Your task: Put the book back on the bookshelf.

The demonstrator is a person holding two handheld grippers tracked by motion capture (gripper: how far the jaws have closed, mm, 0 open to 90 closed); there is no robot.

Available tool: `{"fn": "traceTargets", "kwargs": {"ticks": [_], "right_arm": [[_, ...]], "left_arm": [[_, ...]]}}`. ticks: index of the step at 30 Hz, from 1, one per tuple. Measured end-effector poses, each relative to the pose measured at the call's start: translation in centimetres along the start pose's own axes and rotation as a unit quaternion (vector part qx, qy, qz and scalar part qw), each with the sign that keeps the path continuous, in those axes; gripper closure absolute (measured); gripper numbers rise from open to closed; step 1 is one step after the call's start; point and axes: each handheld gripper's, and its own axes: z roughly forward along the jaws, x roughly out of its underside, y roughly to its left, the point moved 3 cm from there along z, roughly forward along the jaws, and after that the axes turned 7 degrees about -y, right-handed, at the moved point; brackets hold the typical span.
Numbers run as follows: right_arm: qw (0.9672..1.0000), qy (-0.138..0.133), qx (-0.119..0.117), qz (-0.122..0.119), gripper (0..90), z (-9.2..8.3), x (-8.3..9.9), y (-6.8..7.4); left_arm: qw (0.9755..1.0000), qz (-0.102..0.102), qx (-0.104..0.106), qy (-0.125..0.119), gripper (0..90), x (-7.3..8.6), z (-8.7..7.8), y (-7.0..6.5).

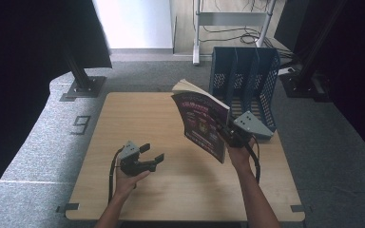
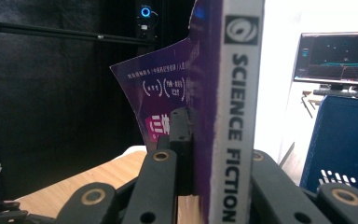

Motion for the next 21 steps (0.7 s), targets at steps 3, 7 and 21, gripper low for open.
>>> {"fn": "traceTargets", "kwargs": {"ticks": [3,7,21], "right_arm": [[1.0000,-0.002,0.007,0.001,81.2,0.2,-0.2,-0.3],[0.9999,-0.005,0.012,0.002,81.2,0.2,-0.2,-0.5],[0.9993,-0.013,0.034,0.012,81.2,0.3,-0.7,-1.5]], "left_arm": [[1.0000,0.000,0.000,0.002,20.6,0.0,0.0,0.1],[1.0000,-0.002,0.000,-0.001,20.7,0.0,-0.2,0.1],[1.0000,-0.007,0.002,-0.001,20.4,0.1,-0.2,0.2]]}}
